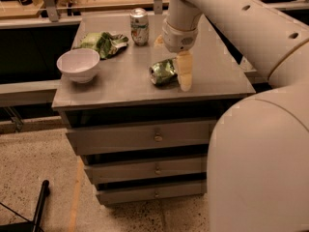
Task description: Knock green can over
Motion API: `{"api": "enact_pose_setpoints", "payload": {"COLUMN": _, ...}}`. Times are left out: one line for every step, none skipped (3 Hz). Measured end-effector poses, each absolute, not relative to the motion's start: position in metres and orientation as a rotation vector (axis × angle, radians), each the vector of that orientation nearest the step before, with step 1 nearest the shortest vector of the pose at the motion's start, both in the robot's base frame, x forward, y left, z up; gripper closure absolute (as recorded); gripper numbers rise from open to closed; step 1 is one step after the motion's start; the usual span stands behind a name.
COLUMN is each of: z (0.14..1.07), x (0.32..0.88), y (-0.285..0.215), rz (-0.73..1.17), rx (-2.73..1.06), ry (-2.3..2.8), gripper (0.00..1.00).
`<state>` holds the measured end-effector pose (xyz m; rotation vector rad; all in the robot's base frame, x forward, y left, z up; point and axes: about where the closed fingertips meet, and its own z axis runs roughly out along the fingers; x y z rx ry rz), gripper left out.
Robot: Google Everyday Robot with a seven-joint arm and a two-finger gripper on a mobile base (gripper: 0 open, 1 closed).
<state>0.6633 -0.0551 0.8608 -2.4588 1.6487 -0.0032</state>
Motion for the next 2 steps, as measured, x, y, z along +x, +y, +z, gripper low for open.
{"api": "enact_pose_setpoints", "payload": {"z": 0.881, "x": 0.656, "y": -0.063, "rz": 0.048, "rx": -2.363, "ry": 1.545, "gripper": 0.0}}
{"api": "enact_pose_setpoints", "payload": {"z": 0.901, "x": 0.642, "y": -0.093, "rz": 0.102, "rx": -2.254, "ry": 1.472, "gripper": 0.0}}
